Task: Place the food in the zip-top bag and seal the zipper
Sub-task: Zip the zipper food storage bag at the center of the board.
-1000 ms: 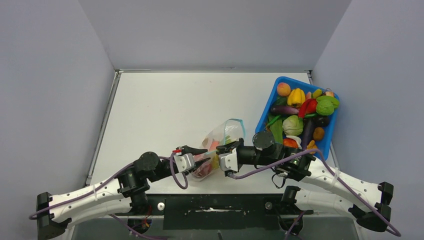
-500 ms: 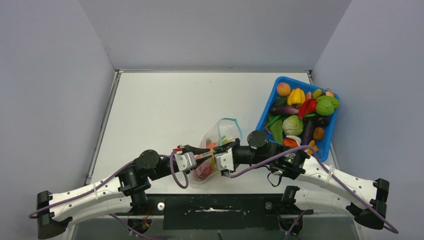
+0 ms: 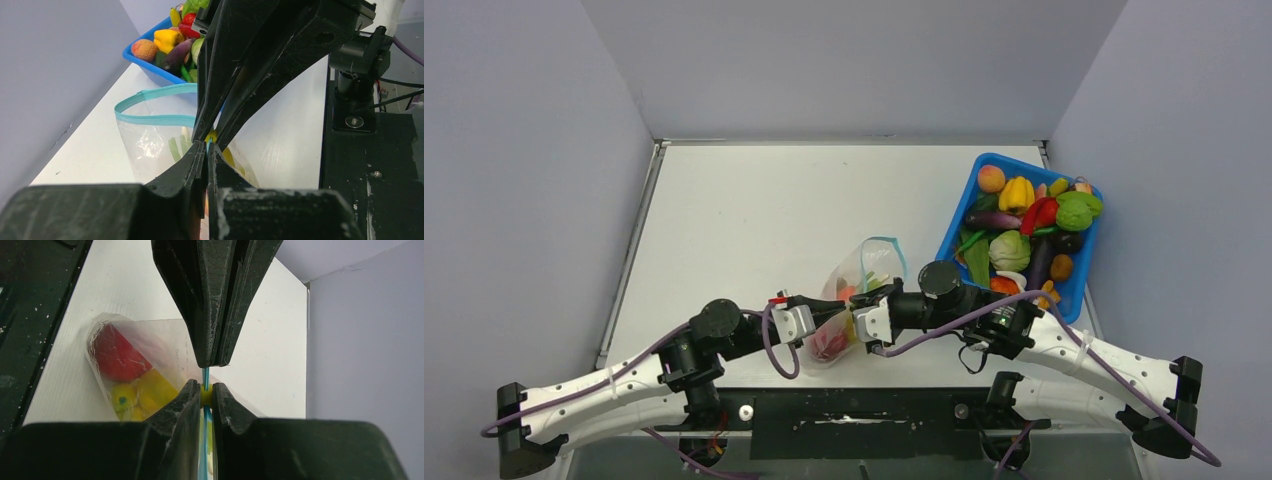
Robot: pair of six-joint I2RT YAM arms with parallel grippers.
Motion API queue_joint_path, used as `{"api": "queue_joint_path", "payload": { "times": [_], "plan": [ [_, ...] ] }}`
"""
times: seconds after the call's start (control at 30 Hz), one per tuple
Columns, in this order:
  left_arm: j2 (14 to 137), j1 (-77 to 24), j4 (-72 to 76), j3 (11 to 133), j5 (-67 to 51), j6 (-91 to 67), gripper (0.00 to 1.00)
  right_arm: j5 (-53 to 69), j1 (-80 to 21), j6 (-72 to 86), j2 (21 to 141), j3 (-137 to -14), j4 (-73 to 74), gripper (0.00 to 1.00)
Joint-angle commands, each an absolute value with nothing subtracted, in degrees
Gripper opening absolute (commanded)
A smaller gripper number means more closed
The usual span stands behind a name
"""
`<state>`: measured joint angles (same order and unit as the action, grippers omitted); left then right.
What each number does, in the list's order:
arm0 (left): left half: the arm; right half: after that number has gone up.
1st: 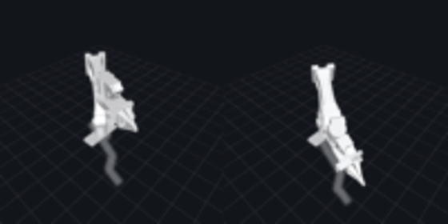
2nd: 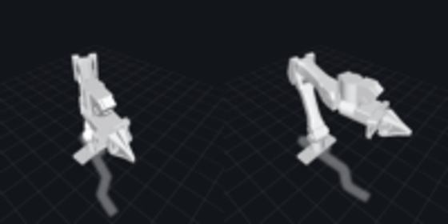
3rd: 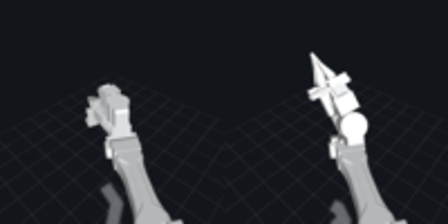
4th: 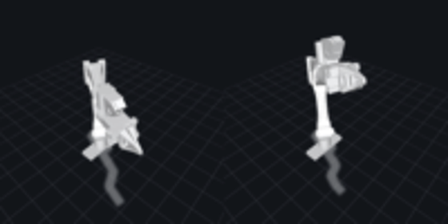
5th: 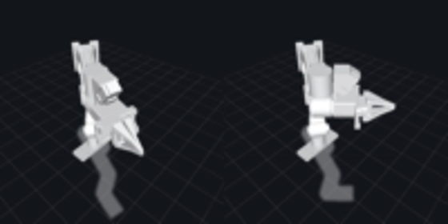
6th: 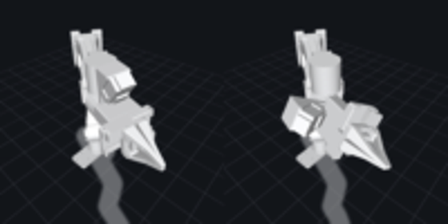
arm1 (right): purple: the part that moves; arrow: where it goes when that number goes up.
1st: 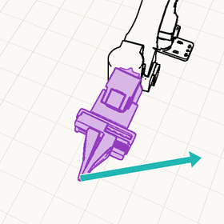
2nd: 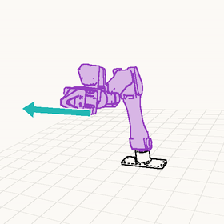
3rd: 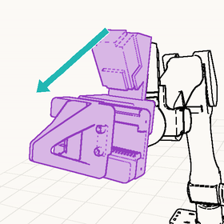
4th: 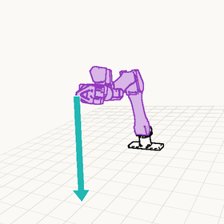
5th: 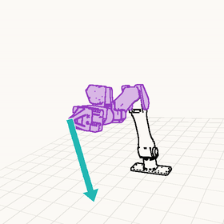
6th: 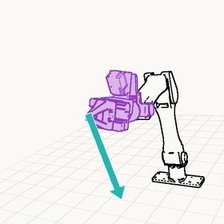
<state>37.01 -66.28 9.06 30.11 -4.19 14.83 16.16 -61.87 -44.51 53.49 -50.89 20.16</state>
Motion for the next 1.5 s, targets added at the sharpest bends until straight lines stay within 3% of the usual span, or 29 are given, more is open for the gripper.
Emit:
{"api": "queue_joint_path", "payload": {
  "times": [0.0,0.8,1.1,1.3,1.47],
  "plan": [
    [36.0,-66.27,8.67,33.34,-5.01,15.24,0.0,15.03,-61.37,-44.3,52.25,-52.94,18.37,0.0],
    [35.51,-66.26,-4.57,40.22,-1.18,16.63,0.0,11.11,-57.07,-45.55,48.12,-50.8,23.48,0.0],
    [35.09,-66.25,-2.62,39.1,-0.1,15.39,0.0,17.04,-55.82,-45.17,47.41,-50.66,23.53,0.0],
    [37.31,-66.27,-1.24,39.9,0.06,13.8,0.28,20.5,-55.88,-43.96,48.31,-48.95,18.52,0.0],
    [40.08,-66.18,-4.92,41.83,0.65,14.07,0.35,21.74,-55.85,-43.52,49.42,-49.02,17.67,0.0]
  ]
}}
